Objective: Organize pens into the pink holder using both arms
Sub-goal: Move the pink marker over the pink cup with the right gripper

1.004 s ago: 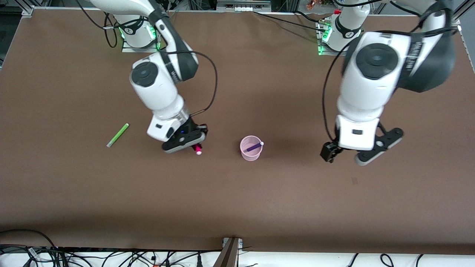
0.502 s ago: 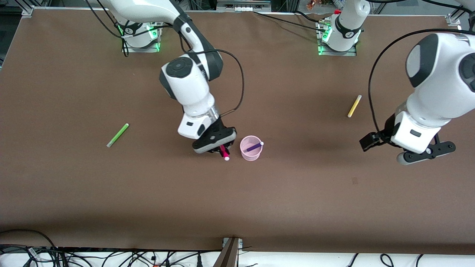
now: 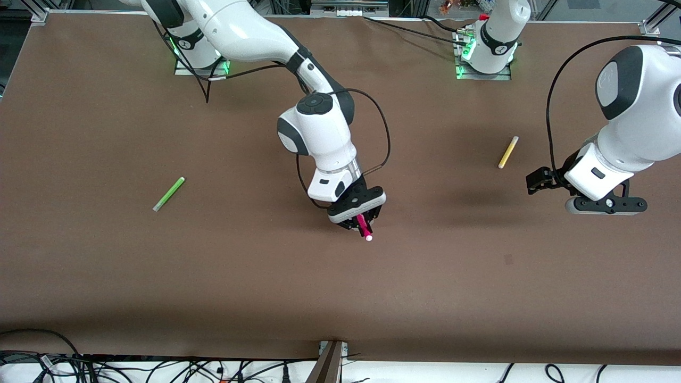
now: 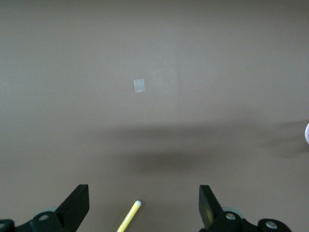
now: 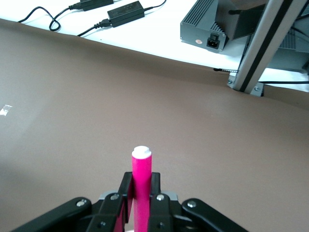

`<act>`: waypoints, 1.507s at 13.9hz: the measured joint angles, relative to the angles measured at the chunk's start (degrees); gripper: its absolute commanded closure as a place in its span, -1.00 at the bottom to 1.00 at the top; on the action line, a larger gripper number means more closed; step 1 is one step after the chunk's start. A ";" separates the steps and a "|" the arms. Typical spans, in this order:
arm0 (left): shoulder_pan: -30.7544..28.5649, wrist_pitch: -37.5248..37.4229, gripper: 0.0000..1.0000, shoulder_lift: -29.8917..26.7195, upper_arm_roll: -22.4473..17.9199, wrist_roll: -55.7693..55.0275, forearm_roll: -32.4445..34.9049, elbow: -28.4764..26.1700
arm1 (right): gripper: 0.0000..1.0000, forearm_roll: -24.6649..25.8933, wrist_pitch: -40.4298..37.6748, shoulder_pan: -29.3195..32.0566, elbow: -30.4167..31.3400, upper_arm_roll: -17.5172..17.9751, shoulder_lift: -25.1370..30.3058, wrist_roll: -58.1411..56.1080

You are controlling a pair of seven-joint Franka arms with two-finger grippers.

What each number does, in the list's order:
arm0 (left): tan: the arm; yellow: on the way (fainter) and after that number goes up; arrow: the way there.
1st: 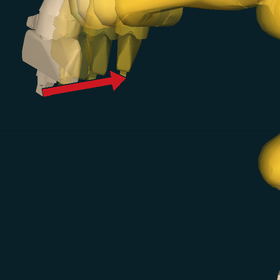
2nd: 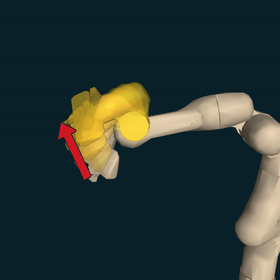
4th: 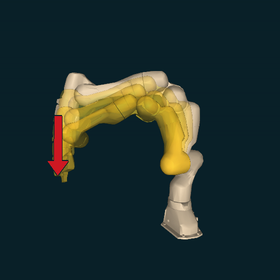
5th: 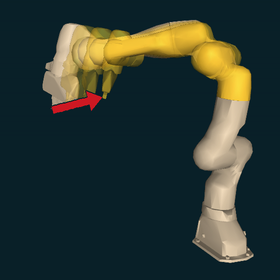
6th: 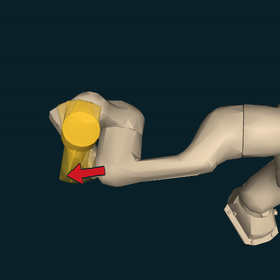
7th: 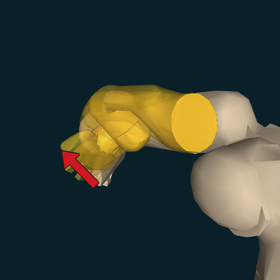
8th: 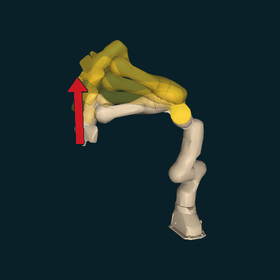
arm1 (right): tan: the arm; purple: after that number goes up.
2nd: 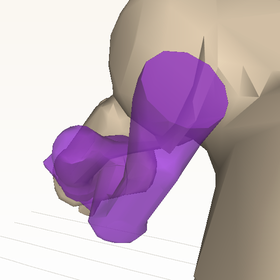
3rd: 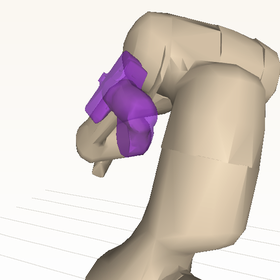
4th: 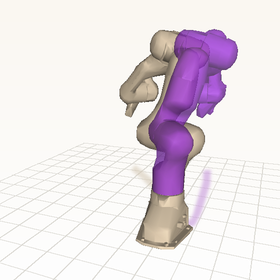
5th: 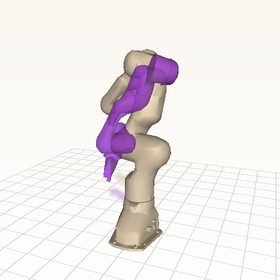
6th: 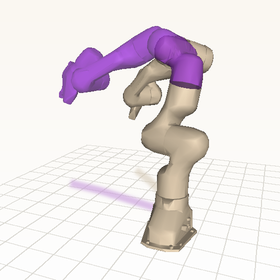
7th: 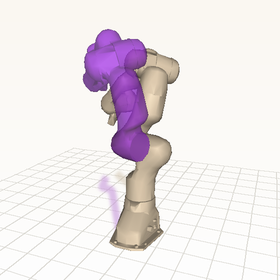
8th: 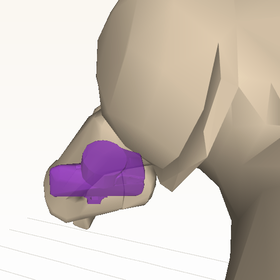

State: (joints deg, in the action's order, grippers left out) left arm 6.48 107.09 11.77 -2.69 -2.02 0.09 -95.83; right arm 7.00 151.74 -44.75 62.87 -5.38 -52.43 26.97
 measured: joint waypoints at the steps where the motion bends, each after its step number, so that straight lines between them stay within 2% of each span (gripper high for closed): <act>1: -0.59 0.05 -1.00 -0.09 -0.01 2.12 -0.01 -0.45 | 1.00 0.04 0.53 -0.80 -0.24 -1.04 -0.61 0.81; 3: -1.64 0.11 -1.00 -0.13 -0.01 4.51 -0.04 -0.95 | 1.00 0.10 0.69 -3.22 -0.34 -3.62 -1.11 2.34; 6: -1.93 0.32 -1.00 -0.17 0.12 5.16 -0.08 -1.28 | 1.00 0.10 0.56 -5.86 0.04 -5.48 -1.35 3.39; 9: -1.92 0.50 -1.00 -0.19 0.40 5.18 -0.98 -1.29 | 1.00 0.13 2.73 -7.39 3.13 -7.69 -1.54 3.51; 12: -1.92 0.71 -1.00 -0.21 0.43 5.20 -1.02 -1.29 | 0.98 0.14 4.89 -7.84 5.01 -8.65 -1.93 3.54; 13: -1.92 0.93 -1.00 -0.23 0.43 5.20 -1.02 -1.29 | 0.90 0.14 5.01 -7.88 5.27 -8.70 -1.94 3.55; 14: -1.93 1.09 -1.00 -0.26 0.43 5.20 -1.02 -1.29 | 0.72 0.14 5.09 -7.91 5.40 -8.71 -1.94 3.55; 15: -1.93 1.24 -1.00 -0.30 0.43 5.20 -1.03 -1.28 | 0.43 0.14 5.40 -7.93 5.56 -8.73 -1.94 3.55; 17: -1.93 1.42 -1.00 -0.47 0.43 5.20 -1.03 -1.28 | 0.05 0.14 8.17 -7.95 7.02 -9.05 -1.94 3.56; 19: -1.93 1.51 -1.00 -0.57 0.43 5.20 -1.03 -1.30 | -0.49 0.14 11.03 -7.95 8.84 -9.40 -1.96 3.57; 20: -1.93 1.93 -1.00 -0.54 0.43 5.20 -1.03 -1.38 | -0.99 0.14 11.75 -7.96 9.08 -9.55 -1.92 3.60; 21: -1.93 2.40 -1.00 -0.49 0.43 5.20 -1.03 -1.48 | -1.00 0.14 12.03 -7.96 9.06 -9.67 -1.69 3.67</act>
State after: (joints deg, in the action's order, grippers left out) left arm 4.55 109.48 11.28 -2.25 3.18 -0.94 -97.31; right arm 7.14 163.76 -52.71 71.94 -15.05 -54.11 30.64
